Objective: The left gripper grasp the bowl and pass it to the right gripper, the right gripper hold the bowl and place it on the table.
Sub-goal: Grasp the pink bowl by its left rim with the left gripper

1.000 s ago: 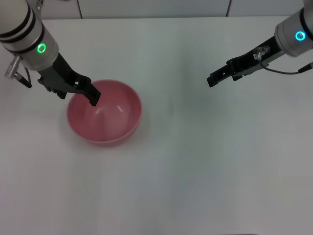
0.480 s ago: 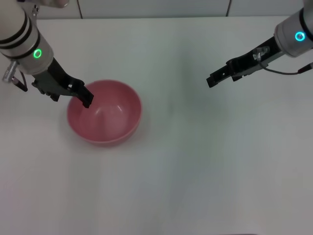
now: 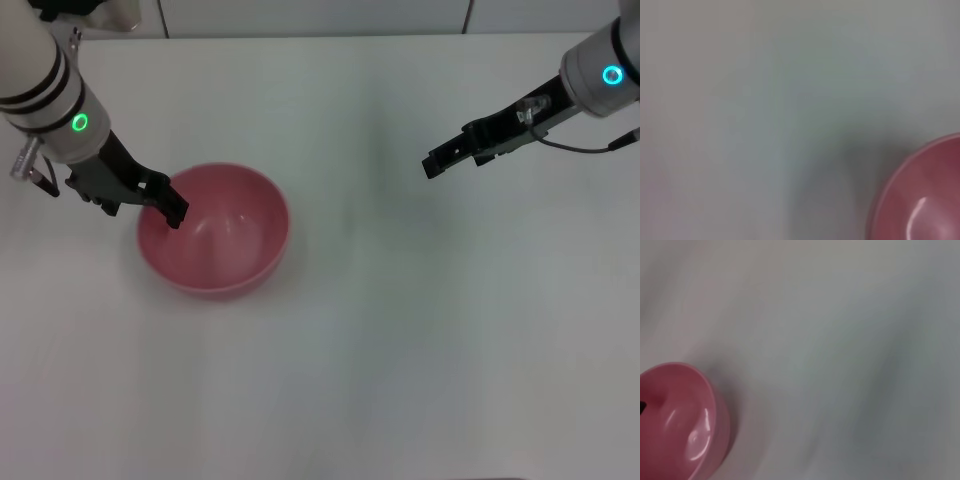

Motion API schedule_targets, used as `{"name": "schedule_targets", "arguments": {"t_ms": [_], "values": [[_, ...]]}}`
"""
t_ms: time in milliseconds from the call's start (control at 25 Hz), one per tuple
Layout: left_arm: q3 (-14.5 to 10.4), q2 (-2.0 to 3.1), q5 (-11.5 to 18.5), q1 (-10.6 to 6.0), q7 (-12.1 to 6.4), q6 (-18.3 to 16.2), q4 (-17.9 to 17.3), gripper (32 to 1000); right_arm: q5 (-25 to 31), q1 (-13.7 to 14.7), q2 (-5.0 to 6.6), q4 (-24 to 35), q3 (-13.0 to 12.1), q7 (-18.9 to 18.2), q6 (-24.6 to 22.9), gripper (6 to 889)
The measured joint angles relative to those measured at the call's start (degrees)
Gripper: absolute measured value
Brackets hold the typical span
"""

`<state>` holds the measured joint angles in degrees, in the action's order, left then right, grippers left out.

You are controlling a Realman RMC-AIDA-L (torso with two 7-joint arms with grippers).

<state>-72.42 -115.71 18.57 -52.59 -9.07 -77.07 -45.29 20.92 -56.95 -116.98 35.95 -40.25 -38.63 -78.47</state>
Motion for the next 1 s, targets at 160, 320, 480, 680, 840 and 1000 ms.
{"name": "schedule_targets", "arguments": {"t_ms": [160, 320, 480, 680, 840, 1000], "values": [[0.0, -0.23, 0.02, -0.47, -0.7, 1.56, 2.18, 862, 0.0, 0.0, 0.0, -0.24, 0.0, -0.02, 0.43, 849], [0.0, -0.38, 0.05, -1.5, -1.15, 3.08, 5.17, 863, 0.0, 0.0, 0.0, -0.32, 0.0, -0.03, 0.51, 849], [0.0, -0.51, 0.14, -2.15, -1.51, 4.15, 7.21, 862, 0.0, 0.0, -0.07, -0.3, 0.0, -0.04, 0.51, 849], [0.0, -0.54, 0.31, -2.22, -1.72, 4.47, 7.85, 859, 0.0, 0.0, -0.08, -0.26, 0.0, -0.05, 0.51, 849], [0.0, -0.6, 0.33, -2.24, -1.82, 4.78, 7.95, 857, 0.0, 0.0, -0.09, -0.21, 0.0, -0.04, 0.51, 849], [0.0, -0.74, 0.33, -2.33, -2.0, 4.9, 7.99, 850, 0.0, 0.0, -0.08, -0.17, 0.0, -0.05, 0.51, 848]]}}
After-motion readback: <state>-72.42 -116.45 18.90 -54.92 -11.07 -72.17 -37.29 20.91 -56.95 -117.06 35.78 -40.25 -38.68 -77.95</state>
